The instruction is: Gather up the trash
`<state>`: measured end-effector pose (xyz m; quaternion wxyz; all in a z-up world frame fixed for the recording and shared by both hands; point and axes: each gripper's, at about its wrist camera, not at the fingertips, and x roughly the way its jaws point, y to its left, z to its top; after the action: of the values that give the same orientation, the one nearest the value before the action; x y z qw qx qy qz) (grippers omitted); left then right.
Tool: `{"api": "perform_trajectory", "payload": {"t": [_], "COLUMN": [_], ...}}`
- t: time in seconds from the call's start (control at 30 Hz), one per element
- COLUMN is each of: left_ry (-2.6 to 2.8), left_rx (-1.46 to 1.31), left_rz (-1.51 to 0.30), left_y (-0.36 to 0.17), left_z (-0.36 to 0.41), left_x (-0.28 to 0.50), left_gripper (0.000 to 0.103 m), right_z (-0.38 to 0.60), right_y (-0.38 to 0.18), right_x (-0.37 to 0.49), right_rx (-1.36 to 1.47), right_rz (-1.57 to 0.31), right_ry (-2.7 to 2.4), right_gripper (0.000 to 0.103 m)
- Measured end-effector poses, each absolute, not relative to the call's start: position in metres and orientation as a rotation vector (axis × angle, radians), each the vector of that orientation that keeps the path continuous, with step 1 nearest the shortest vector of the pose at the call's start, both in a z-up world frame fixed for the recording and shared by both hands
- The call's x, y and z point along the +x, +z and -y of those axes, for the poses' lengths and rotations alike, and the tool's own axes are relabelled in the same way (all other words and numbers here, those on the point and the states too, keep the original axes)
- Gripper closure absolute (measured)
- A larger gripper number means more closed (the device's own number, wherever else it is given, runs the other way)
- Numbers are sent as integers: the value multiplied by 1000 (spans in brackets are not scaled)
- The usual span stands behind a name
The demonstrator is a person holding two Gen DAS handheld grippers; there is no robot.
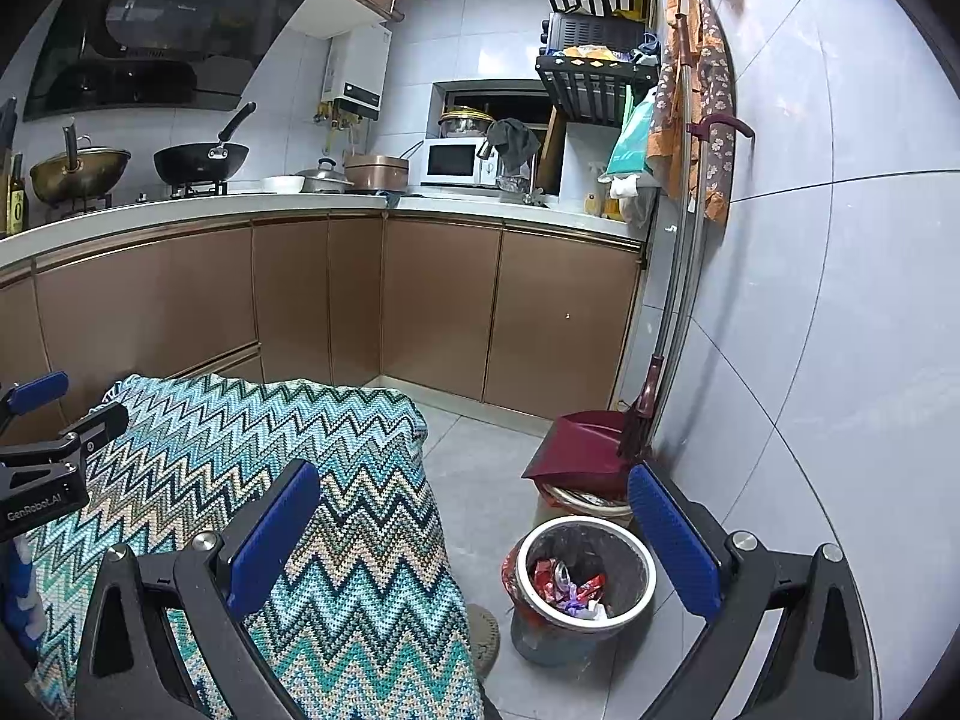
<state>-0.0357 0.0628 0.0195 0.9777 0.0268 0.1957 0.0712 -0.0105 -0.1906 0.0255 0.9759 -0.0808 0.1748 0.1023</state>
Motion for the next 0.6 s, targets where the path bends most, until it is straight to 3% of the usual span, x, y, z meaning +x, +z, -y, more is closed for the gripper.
{"api": "perform_trajectory", "payload": {"t": [0.6], "left_ry": [139], "left_rx": [36], "left_rz": [-388], "left_y": [24], "left_z": [-64], "left_x": [-40], "left_gripper": [17], "right_z": [191], "right_y": [24], "right_x": [-10], "right_rx": [-160], "right_rz": [-357], "right_ry": [209], "right_gripper": [0]}}
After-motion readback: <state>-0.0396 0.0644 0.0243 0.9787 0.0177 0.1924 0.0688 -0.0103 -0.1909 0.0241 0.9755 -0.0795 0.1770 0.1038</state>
